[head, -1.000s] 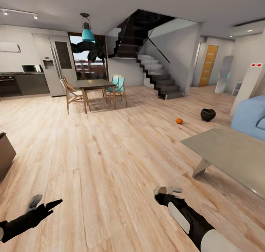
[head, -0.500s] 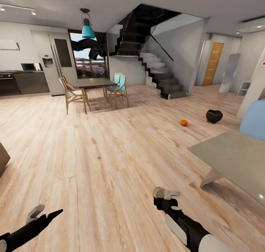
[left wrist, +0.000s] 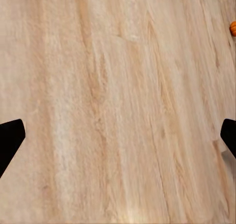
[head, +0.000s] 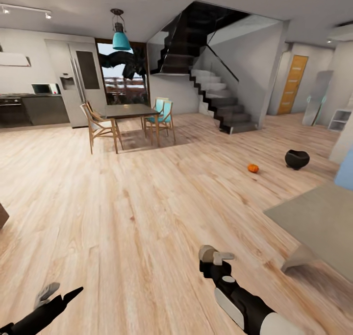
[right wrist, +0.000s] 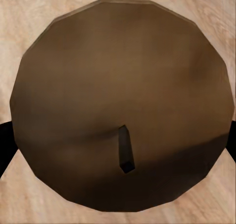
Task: Place each of the two pumpkins and all three candles from the living room inside a cabinet in the living room (use any cabinet), then make sure every cabinet is closed, and position the cauldron so it is next to a table in the living room.
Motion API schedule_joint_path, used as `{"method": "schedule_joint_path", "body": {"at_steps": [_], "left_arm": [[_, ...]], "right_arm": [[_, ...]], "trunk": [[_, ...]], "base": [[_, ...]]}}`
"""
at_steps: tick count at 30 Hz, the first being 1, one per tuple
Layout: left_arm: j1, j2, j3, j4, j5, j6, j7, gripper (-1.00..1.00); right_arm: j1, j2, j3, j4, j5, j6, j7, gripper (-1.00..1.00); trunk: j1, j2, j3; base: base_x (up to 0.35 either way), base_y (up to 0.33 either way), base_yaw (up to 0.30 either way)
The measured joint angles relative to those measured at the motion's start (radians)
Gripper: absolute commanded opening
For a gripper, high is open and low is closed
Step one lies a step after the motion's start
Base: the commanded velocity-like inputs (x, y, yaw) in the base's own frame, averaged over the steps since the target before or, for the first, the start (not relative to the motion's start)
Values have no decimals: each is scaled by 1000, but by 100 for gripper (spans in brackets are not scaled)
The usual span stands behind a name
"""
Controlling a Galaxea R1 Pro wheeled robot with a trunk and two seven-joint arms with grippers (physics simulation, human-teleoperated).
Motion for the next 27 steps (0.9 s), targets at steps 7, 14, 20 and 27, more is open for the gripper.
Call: {"method": "schedule_joint_path", "body": {"at_steps": [7,14,20,27], "left_arm": [[-1,-31,-3,41,-7,-61,124,100],[-1,-33,-3,44,-10,-68,157,100],[-1,-33,-3,45,-9,-68,158,100],[-1,-34,-3,44,-9,-96,159,100]], "right_arm": [[0,6,1,5,-1,-6,-1,-100],[0,6,1,5,0,-11,1,-100],[0,5,1,4,1,-28,11,-100],[0,6,2,4,1,-31,12,-100]], "trunk": [[0,0,-2],[0,0,-6],[0,0,-7],[0,0,-7]], "base": [[342,0,266],[342,0,216],[342,0,18],[342,0,0]]}}
